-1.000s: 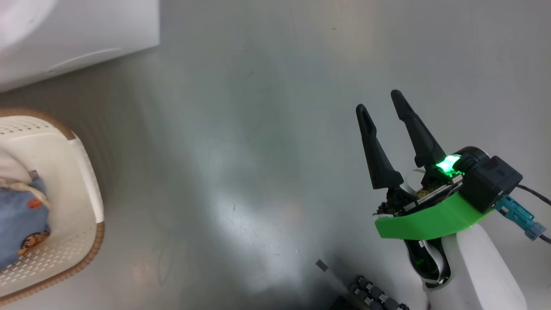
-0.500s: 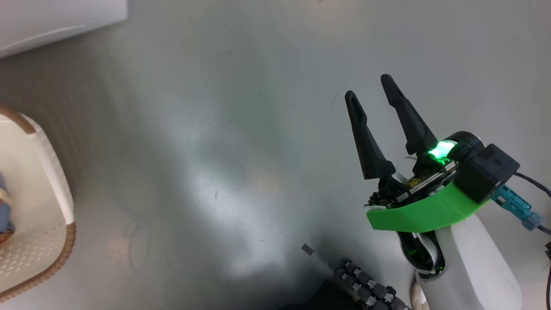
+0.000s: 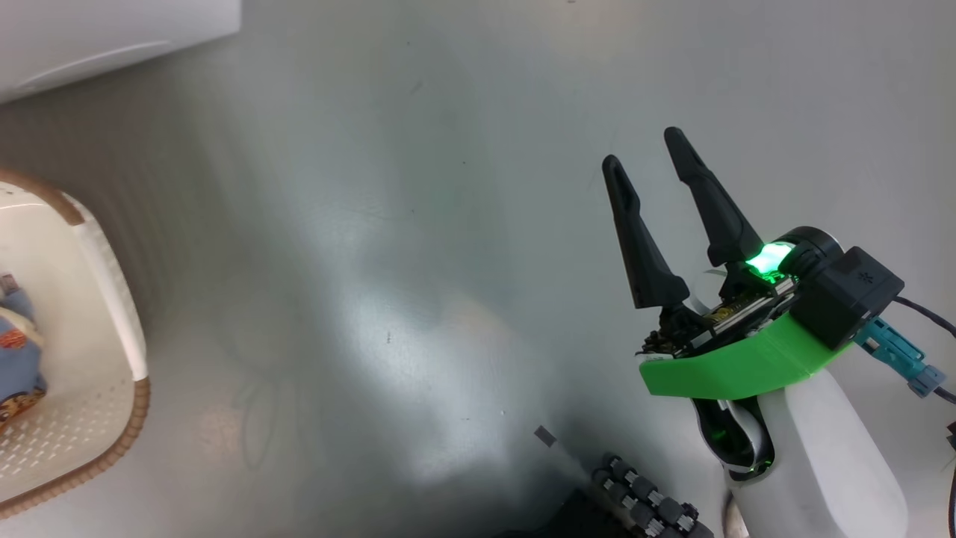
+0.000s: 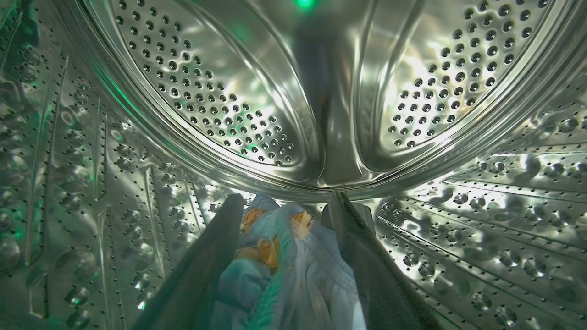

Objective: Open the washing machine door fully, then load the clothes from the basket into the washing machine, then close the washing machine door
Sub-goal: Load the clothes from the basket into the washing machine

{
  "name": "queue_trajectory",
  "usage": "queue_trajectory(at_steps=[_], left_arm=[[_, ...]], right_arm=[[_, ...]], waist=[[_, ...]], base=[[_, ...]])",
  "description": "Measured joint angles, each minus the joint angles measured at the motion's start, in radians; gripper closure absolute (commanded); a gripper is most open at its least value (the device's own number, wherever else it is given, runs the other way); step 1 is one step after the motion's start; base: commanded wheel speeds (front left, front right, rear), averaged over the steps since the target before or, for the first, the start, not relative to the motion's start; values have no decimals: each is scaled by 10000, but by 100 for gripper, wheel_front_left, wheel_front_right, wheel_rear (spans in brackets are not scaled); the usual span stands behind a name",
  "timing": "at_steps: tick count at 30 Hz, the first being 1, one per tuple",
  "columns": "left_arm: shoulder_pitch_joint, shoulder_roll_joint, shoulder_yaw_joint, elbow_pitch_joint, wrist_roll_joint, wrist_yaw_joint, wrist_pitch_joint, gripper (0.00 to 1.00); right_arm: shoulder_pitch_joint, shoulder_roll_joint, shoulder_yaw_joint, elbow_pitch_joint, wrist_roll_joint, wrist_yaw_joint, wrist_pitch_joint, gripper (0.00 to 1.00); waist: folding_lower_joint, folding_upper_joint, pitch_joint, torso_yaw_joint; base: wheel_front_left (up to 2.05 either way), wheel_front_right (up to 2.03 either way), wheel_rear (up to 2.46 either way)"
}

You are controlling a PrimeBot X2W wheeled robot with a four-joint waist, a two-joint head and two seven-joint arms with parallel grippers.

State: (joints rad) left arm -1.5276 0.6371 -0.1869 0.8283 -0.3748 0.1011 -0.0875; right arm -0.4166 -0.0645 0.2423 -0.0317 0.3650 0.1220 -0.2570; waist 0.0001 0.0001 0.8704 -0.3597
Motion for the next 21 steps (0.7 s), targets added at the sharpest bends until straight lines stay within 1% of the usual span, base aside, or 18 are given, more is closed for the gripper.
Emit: queue_trajectory(at_steps=[8, 14, 21], left_arm=[[150, -251, -123, -54, -71, 13, 84, 0], [1403, -543, -134, -809, -414, 117, -21, 0], [3254, -759, -84, -2380, -721, 514, -194, 0]], right_arm=[[6, -86, -311, -4, -50, 0, 0, 0], [124, -267, -614, -4, -199, 0, 0, 0], [526, -359, -909, 2, -278, 0, 0, 0]], waist=[[-1, 0, -320, 338], [0, 0, -793, 768], [-1, 0, -1374, 1215]], base=[[0, 0, 0], [0, 0, 0], [0, 0, 0]])
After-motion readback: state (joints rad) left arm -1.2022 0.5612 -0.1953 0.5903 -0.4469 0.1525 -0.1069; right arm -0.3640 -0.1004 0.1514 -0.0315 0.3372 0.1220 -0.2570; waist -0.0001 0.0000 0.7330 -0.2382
